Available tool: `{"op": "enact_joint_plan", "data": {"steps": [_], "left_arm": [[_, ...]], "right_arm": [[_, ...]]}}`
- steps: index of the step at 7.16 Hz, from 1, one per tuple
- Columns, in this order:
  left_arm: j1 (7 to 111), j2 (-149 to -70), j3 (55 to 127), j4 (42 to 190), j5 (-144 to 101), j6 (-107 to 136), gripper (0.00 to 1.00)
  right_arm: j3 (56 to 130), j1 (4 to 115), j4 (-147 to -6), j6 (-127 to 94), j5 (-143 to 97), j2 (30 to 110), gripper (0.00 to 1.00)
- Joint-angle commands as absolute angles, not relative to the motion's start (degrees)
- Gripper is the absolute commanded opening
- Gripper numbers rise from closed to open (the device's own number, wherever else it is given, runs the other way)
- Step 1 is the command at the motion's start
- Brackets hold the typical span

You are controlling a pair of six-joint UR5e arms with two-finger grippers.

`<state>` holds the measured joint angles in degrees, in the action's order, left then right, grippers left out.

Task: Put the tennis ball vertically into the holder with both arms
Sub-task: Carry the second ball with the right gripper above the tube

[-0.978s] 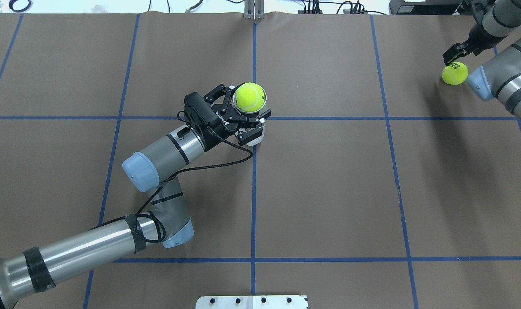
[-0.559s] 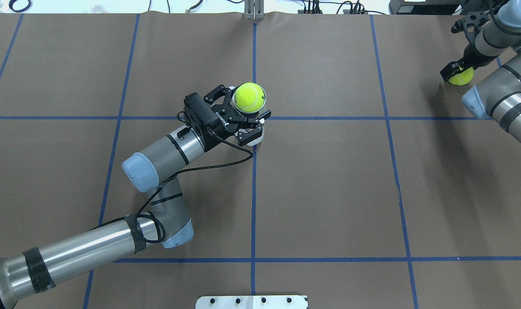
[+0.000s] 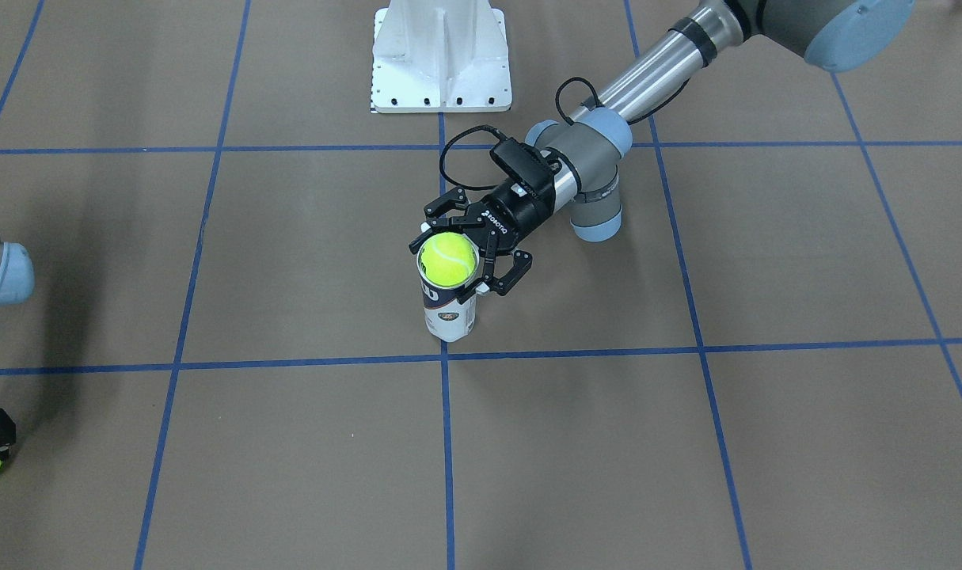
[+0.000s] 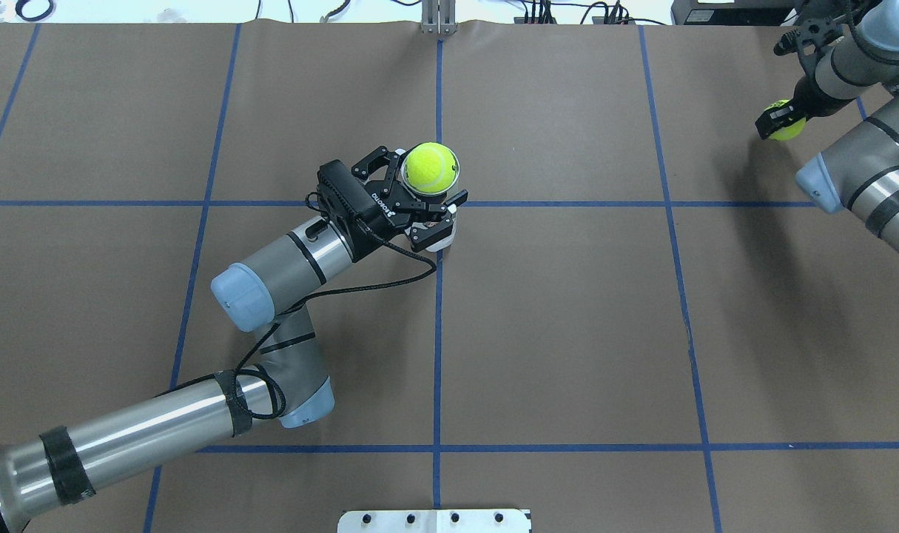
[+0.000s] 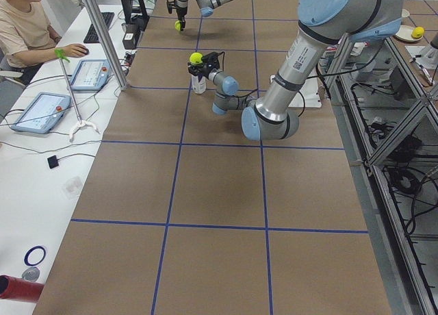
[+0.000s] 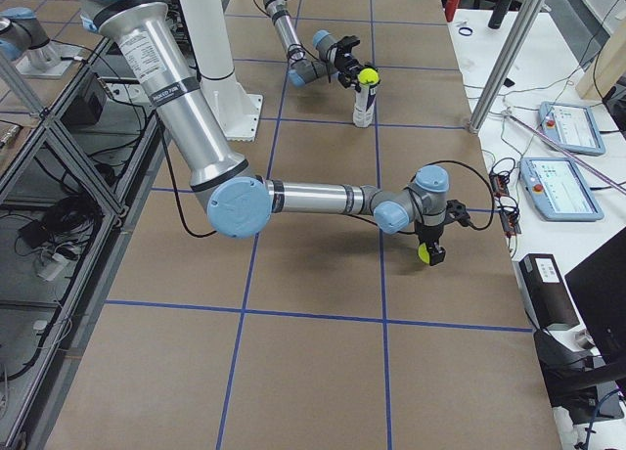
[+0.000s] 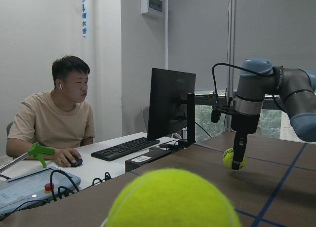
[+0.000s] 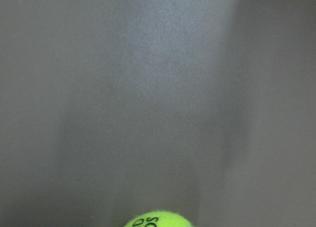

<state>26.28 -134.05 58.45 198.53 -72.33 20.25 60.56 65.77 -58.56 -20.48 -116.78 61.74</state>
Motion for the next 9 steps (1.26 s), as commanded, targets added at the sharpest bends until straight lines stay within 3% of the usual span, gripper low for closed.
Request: {"op": "enact_joint_plan", "data": {"steps": [1, 4, 9], "left_arm": [[26.28, -134.12, 58.53, 198.46, -72.33, 20.21, 0.99], [26.28, -134.12, 58.45, 198.37, -72.33, 20.21, 0.99], [26.28, -134.12, 58.45, 198.37, -72.33, 20.21, 0.99]], "right_arm": [[74.46, 64.96, -65.96, -35.35, -120.48, 61.26, 0.00], [91.45, 59.17, -78.27, -56.44, -124.52, 56.19, 0.00], [95.36, 48.98, -105.69, -75.48, -120.18, 32.99, 0.00]]}}
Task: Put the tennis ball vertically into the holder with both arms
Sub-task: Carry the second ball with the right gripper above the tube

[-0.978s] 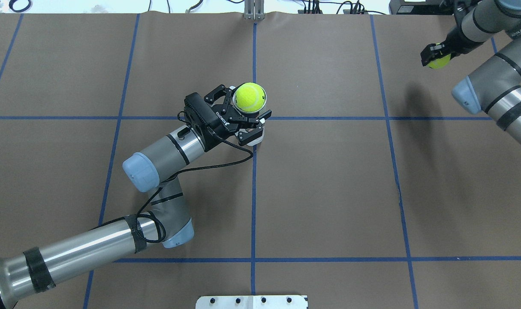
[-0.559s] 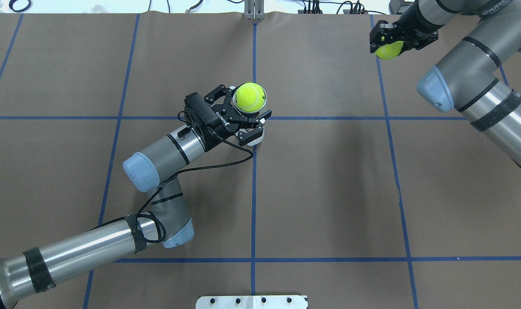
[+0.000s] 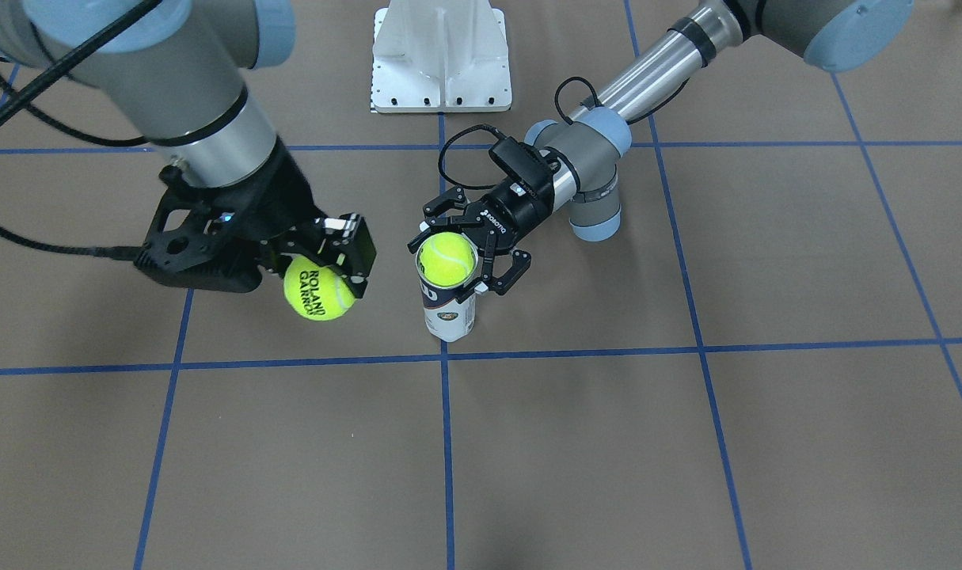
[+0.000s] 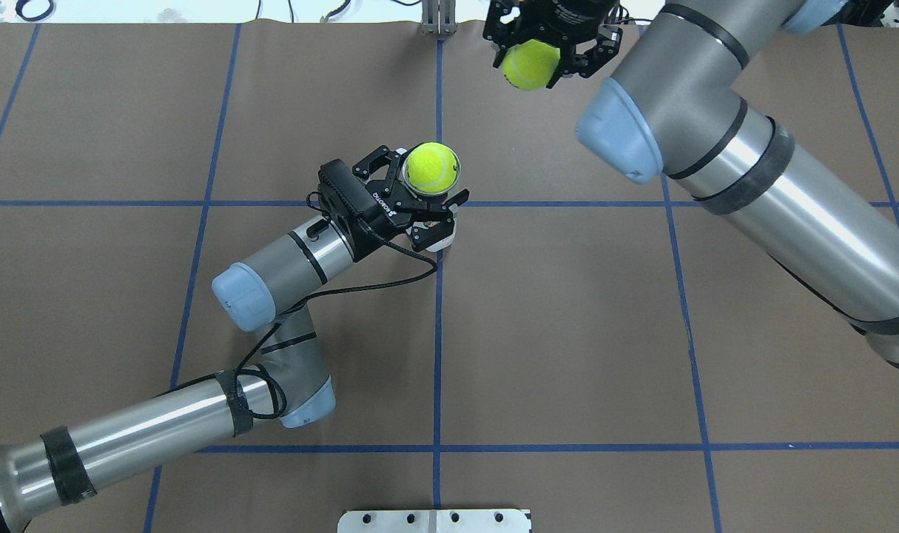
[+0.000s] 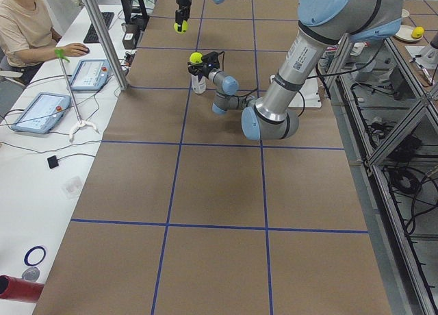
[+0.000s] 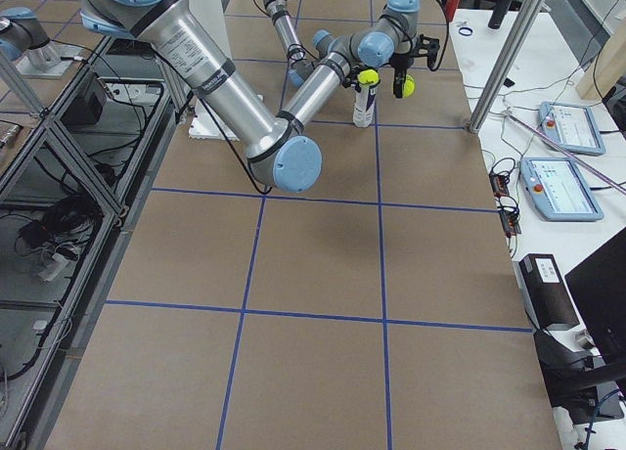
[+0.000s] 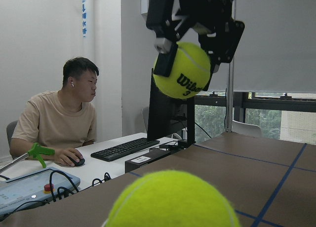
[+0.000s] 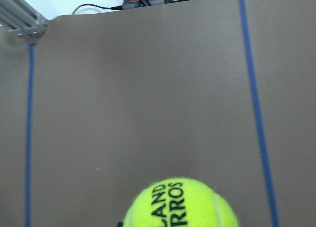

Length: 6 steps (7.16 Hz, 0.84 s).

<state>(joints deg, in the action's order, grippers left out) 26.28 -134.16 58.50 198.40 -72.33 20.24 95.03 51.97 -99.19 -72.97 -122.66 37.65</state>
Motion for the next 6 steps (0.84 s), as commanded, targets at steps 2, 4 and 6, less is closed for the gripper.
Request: {"op": "enact_joint_plan", "data": {"steps": [2, 4, 6], "left_arm": [[26.28, -134.12, 58.45, 198.46, -72.33, 20.21, 0.99], [26.28, -134.12, 58.45, 198.54, -72.33, 20.30, 0.99], [26.28, -134.12, 58.45, 198.54, -72.33, 20.30, 0.99]], "right_arm": [[94.14, 42.30, -108.72, -79.44, -113.14, 29.45, 0.00], [93.61, 38.42, -110.04, -80.24, -108.74, 29.62, 0.00], [91.33, 37.01, -109.78, -79.72, -107.06, 29.79, 0.00]]}}
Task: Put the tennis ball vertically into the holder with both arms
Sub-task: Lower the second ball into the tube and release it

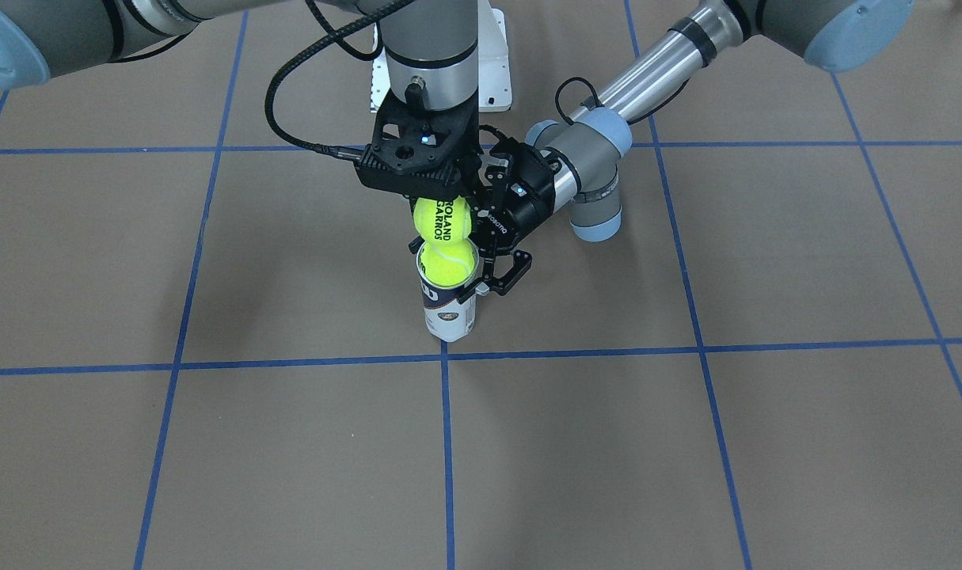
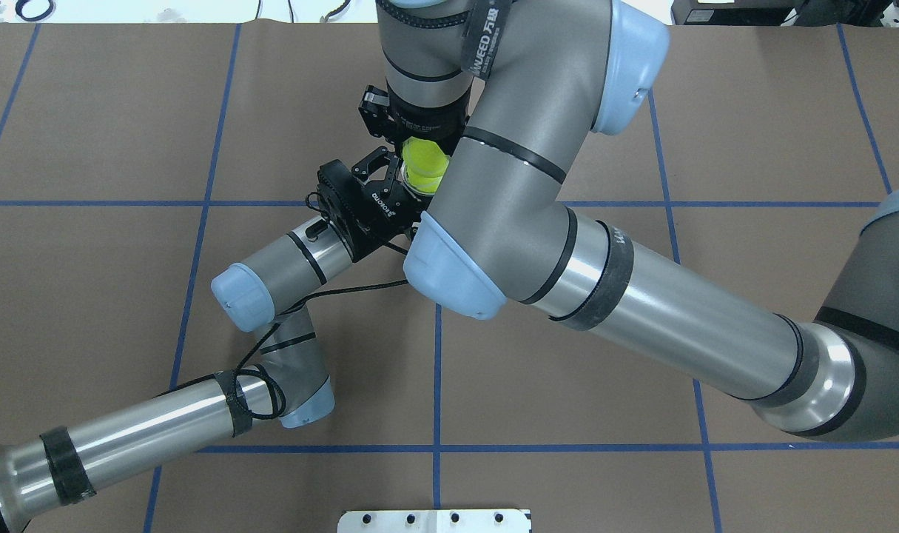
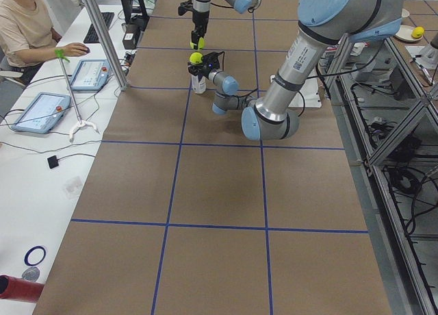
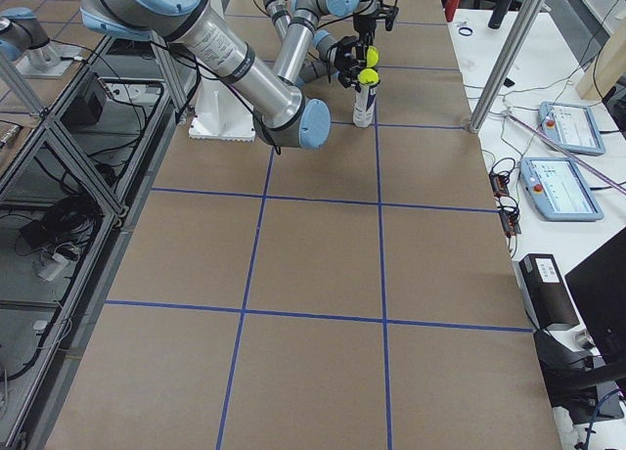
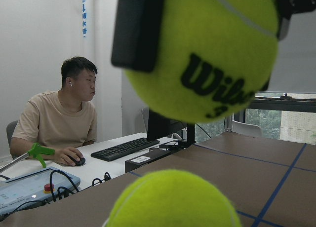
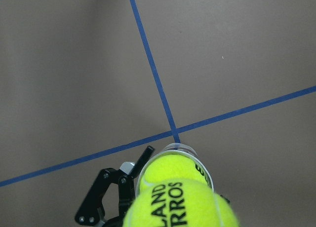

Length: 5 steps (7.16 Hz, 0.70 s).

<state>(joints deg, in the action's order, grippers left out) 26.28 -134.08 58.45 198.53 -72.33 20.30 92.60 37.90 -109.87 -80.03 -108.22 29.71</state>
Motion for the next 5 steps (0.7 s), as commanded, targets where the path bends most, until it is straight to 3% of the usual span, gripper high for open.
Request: {"op": "enact_joint_plan", "data": {"steps": [1, 5], "left_arm": [[26.28, -134.12, 58.45, 198.54, -72.33, 20.30, 0.99], [26.28, -134.12, 58.45, 198.54, -72.33, 20.30, 0.99]], "right_arm": [[90.54, 36.39, -109.60, -79.28, -106.53, 29.79, 0.00], [90.70, 37.00, -109.51, -75.35, -106.44, 29.44, 0.00]]}}
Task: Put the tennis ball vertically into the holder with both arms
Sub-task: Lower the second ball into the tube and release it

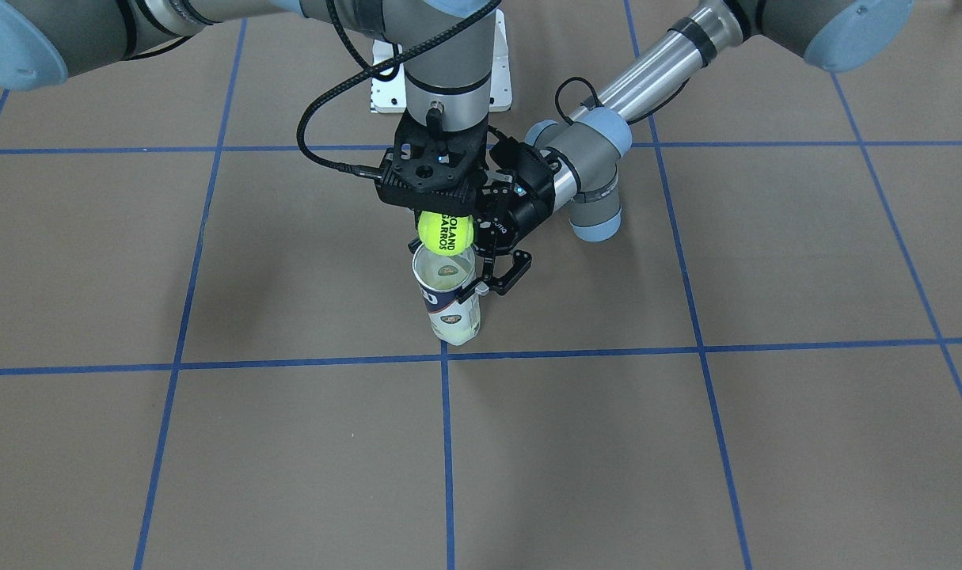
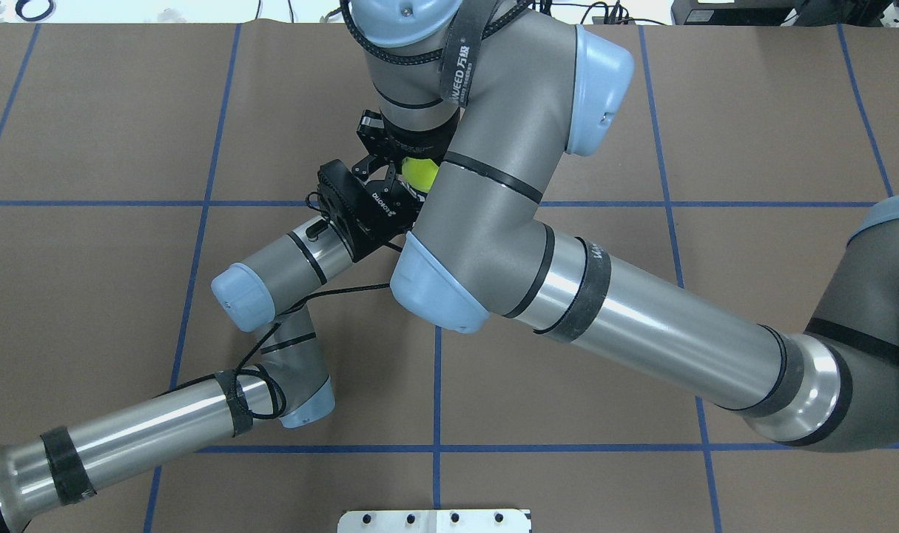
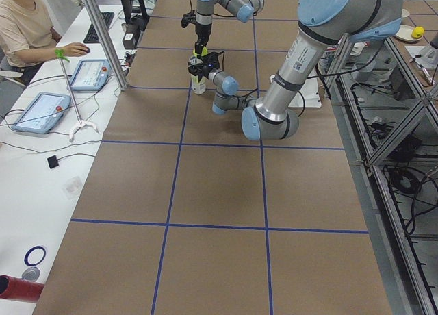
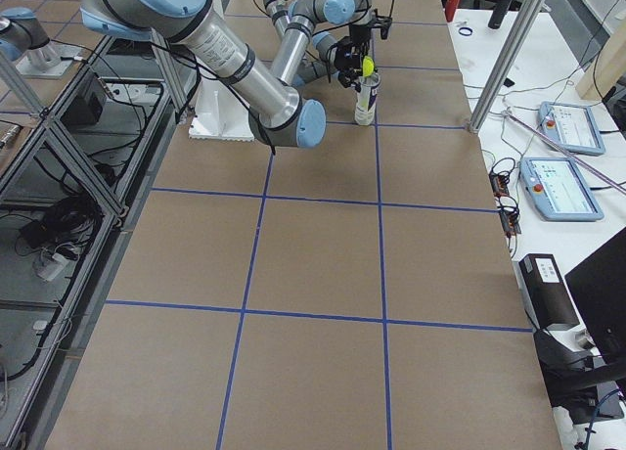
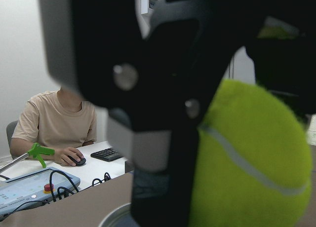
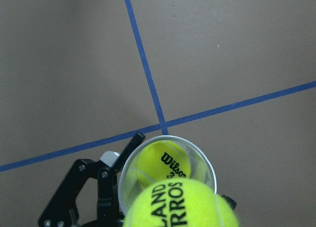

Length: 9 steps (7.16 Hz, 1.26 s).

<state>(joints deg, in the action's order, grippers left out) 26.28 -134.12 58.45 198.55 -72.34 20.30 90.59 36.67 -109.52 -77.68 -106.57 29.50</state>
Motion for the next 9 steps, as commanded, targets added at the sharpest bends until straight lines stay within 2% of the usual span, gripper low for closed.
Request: {"op": "enact_joint_plan", "data": {"steps": [1, 2, 4, 5, 6, 9], "left_arm": [[26.28, -134.12, 58.45, 198.54, -72.33, 20.30, 0.99], [26.28, -134.12, 58.45, 198.54, -72.33, 20.30, 0.99], [26.28, -134.12, 58.45, 198.54, -72.33, 20.30, 0.99], [26.28, -134.12, 58.45, 198.54, -72.33, 20.30, 0.99], [26.28, -134.12, 58.45, 198.54, -72.33, 20.30, 0.99], [26.28, -134.12, 58.45, 198.54, -72.33, 20.30, 0.99]], "right_arm": [[90.70, 37.87, -109.16, -73.15, -106.00, 29.44, 0.00], [90.44, 38.23, -108.20, -72.52, -106.00, 29.62, 0.00], [90.26, 38.41, -107.49, -71.72, -106.00, 29.71, 0.37], [90.26, 38.41, -107.40, -71.72, -106.00, 29.71, 0.61], [90.26, 38.41, -106.62, -71.72, -105.82, 29.71, 0.98], [90.44, 38.32, -106.61, -71.81, -105.91, 29.71, 0.99]]}}
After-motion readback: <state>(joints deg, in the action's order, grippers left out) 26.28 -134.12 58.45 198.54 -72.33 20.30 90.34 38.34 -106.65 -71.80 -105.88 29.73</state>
